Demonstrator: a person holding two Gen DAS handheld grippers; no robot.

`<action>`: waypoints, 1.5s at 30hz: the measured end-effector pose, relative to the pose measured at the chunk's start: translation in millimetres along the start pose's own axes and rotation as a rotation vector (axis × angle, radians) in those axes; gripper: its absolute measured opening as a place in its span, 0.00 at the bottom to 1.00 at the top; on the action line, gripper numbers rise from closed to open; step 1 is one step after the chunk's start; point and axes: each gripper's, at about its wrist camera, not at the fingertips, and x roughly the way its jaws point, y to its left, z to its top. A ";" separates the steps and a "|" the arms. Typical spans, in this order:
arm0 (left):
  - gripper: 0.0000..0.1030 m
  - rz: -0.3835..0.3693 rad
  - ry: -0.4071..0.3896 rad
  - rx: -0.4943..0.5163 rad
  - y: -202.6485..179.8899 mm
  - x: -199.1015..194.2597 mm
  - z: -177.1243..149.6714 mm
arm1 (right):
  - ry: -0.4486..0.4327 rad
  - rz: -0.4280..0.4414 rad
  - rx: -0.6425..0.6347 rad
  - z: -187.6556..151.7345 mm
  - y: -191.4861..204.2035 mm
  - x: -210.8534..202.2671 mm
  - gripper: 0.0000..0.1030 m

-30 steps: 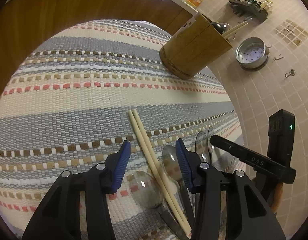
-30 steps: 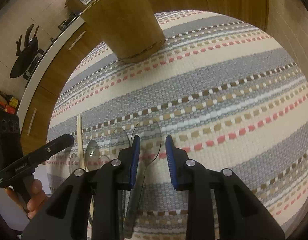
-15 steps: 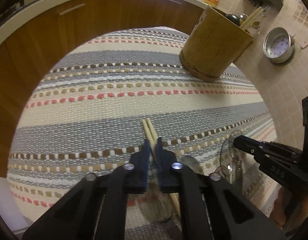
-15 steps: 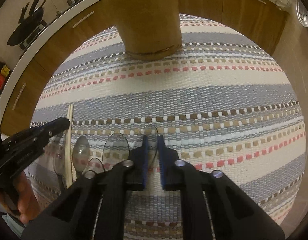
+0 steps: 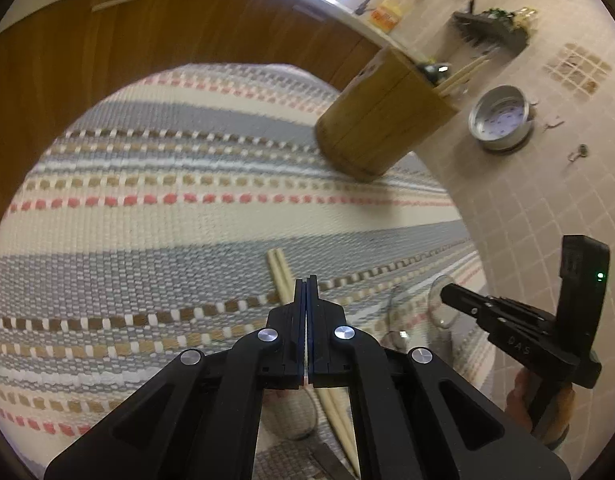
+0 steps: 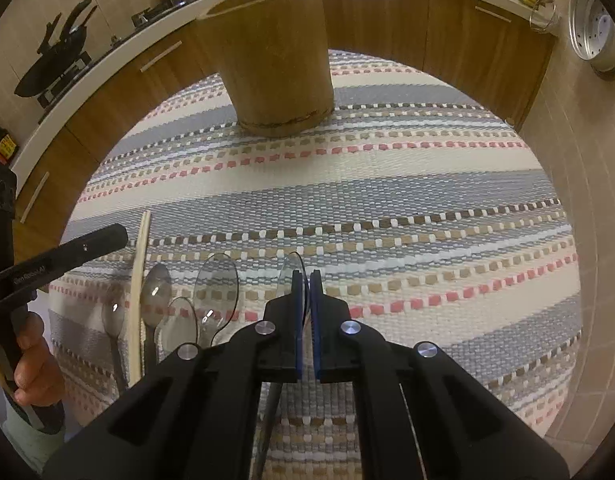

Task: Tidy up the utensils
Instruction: 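Grasp a single wooden chopstick with the left tool while the right tool grasps a clear spoon, then lift the chopstick and spoon and carry both toward the bamboo holder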

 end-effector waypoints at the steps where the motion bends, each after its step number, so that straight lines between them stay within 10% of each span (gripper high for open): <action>1: 0.00 0.001 -0.006 0.008 -2.1 -2.5 0.2 | -0.006 -0.010 -0.006 -0.1 1.8 -2.0 0.02; 6: 0.01 0.062 0.015 0.002 0.4 2.0 5.7 | -0.017 -0.006 -0.005 1.2 6.7 -3.8 0.02; 11: 0.29 0.141 0.055 0.030 -8.6 15.3 2.1 | -0.025 0.021 0.005 -1.5 3.7 -4.3 0.02; 22: 0.04 0.573 0.039 0.256 -66.3 46.6 -8.7 | -0.093 0.020 0.011 -11.2 -14.7 -26.5 0.02; 36: 0.01 0.112 -0.128 0.149 -48.5 -30.4 1.0 | -0.165 0.016 -0.026 -3.4 3.1 -56.9 0.02; 45: 0.01 -0.099 -0.397 0.167 -71.2 -90.7 24.2 | -0.346 -0.020 -0.038 19.8 23.2 -110.0 0.02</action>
